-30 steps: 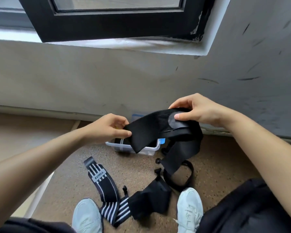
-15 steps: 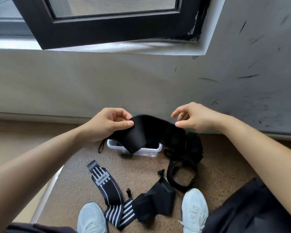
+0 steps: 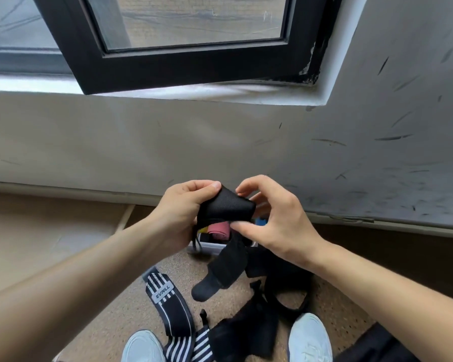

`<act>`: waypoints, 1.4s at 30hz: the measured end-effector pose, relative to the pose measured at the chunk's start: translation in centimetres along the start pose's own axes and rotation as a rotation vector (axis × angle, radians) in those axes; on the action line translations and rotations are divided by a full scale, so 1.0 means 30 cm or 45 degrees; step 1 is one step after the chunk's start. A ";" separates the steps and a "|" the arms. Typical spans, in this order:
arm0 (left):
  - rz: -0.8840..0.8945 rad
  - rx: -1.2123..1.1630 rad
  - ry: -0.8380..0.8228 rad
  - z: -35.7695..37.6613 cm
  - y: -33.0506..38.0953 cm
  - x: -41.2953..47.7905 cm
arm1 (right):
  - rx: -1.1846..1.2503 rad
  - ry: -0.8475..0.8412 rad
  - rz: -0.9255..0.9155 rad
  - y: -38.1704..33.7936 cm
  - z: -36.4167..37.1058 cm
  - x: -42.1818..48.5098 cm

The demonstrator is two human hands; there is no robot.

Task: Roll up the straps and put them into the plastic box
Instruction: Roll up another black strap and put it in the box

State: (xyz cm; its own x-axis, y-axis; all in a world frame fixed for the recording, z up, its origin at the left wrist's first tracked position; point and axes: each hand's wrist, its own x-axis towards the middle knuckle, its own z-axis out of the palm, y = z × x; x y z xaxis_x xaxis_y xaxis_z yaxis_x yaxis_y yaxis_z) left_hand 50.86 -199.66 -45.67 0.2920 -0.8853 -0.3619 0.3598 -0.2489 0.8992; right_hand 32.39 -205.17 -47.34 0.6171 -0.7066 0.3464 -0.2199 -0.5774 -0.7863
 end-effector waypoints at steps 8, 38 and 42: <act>0.202 0.248 -0.026 -0.030 0.045 0.013 | 0.464 0.068 0.291 0.036 -0.042 0.056; 0.456 0.744 -0.348 -0.032 0.022 0.001 | 0.655 -0.046 0.525 0.005 -0.065 0.069; 0.106 0.474 -0.394 -0.029 0.042 -0.004 | 0.574 -0.010 0.440 0.015 -0.071 0.063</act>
State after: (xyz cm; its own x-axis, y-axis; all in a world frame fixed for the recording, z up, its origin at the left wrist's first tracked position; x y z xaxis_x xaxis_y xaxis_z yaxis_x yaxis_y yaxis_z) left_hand 52.05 -199.51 -44.71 0.0090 -0.9693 -0.2458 -0.0113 -0.2458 0.9692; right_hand 31.84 -207.63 -45.96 0.5726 -0.8194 0.0272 -0.0671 -0.0800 -0.9945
